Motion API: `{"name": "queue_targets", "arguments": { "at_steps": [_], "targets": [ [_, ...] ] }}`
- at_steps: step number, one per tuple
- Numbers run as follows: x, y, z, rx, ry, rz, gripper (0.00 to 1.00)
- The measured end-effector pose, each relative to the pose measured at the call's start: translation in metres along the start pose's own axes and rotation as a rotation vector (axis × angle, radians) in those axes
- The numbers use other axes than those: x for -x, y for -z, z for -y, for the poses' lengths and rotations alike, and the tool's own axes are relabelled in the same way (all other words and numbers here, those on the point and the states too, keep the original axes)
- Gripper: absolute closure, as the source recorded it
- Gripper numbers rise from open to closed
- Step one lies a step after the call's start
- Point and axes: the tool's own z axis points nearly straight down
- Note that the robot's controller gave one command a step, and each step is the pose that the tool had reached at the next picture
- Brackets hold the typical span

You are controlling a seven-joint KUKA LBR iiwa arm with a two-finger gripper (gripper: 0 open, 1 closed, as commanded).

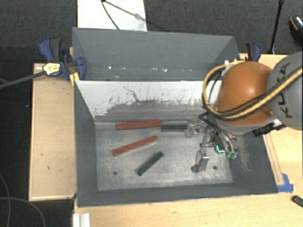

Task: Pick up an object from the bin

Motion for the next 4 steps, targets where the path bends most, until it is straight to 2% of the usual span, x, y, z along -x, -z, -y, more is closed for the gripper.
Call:
{"name": "queue_targets", "arguments": {
  "at_steps": [1,2,3,4],
  "targets": [
    [0.044,-0.123,-0.074,0.002,-0.051,0.003,0.00],
    [0.022,-0.119,-0.091,0.001,-0.104,0.003,0.00],
    [0.024,-0.117,-0.091,0.002,-0.106,0.011,1.00],
    [0.025,-0.080,-0.095,0.000,0.183,0.011,1.00]
  ]
}}
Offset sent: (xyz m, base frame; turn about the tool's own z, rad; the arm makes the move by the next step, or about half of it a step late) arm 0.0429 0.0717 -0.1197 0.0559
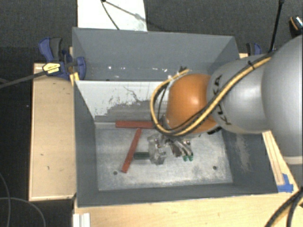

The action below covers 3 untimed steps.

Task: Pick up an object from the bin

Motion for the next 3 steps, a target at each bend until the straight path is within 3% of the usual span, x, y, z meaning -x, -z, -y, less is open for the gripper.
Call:
{"name": "queue_targets", "arguments": {
  "at_steps": [1,2,3],
  "targets": [
    [0.000,-0.001,0.000,0.000,-0.002,-0.002,0.00],
    [0.034,-0.041,-0.033,0.002,0.032,-0.001,0.00],
    [0.035,-0.038,-0.031,0.001,0.028,0.003,1.00]
  ]
}}
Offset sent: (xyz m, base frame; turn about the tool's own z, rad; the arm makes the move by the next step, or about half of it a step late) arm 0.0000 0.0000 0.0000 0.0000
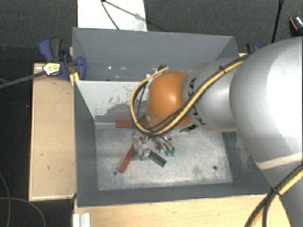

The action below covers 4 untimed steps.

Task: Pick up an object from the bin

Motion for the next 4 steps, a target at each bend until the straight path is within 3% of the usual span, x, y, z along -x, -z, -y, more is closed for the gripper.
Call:
{"name": "queue_targets", "arguments": {
  "at_steps": [1,2,3,4],
  "targets": [
    [-0.002,-0.002,0.000,0.000,-0.001,-0.004,0.00],
    [0.026,-0.001,-0.047,0.002,0.028,-0.003,0.00],
    [0.025,-0.002,-0.045,0.000,0.024,-0.007,1.00],
    [0.034,0.153,-0.059,0.001,0.479,0.001,1.00]
  ]
}}
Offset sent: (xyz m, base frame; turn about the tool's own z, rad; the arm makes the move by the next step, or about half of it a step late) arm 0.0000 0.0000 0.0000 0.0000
